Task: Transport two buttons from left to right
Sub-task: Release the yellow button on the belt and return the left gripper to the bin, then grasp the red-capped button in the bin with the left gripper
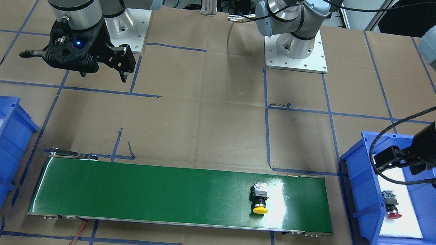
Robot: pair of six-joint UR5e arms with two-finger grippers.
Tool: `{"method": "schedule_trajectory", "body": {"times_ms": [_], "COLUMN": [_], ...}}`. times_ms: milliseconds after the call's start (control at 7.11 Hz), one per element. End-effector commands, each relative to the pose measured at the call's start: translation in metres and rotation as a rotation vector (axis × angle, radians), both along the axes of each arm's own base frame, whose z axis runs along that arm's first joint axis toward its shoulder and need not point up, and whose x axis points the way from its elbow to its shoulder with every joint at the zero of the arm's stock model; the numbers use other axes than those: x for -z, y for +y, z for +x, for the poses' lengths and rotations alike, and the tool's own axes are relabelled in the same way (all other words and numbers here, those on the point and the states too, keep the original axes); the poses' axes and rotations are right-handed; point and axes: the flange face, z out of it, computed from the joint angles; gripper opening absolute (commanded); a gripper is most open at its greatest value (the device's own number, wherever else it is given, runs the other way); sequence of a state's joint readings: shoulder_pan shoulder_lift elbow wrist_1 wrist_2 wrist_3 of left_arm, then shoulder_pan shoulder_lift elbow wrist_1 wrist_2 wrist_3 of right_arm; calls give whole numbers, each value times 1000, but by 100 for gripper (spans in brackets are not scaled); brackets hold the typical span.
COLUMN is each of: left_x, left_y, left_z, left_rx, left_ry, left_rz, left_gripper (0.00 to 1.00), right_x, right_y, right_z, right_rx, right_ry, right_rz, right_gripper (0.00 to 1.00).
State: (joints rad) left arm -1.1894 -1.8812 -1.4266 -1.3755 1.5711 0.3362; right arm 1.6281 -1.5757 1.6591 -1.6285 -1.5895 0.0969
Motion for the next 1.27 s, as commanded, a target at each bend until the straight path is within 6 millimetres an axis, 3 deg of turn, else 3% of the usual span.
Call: {"method": "schedule_trajectory", "body": {"times_ms": [0, 703, 1125], "left_x": [14, 81, 115], "left_y": [10, -13, -25], "left_z": [72, 96, 100], "left_rx": [46, 80, 88], "left_ry": [-3, -7, -9], "left_rz": [13, 11, 12], "left_gripper": [100, 100, 100], "right_x": [5, 39, 72], "right_y": [-3, -49, -78], "right_z": [0, 6, 15], "right_rx": [-3, 0, -2], "right_ry": [8, -29, -101], "right_rz": [15, -70, -61], "right_gripper": [100, 100, 100]}}
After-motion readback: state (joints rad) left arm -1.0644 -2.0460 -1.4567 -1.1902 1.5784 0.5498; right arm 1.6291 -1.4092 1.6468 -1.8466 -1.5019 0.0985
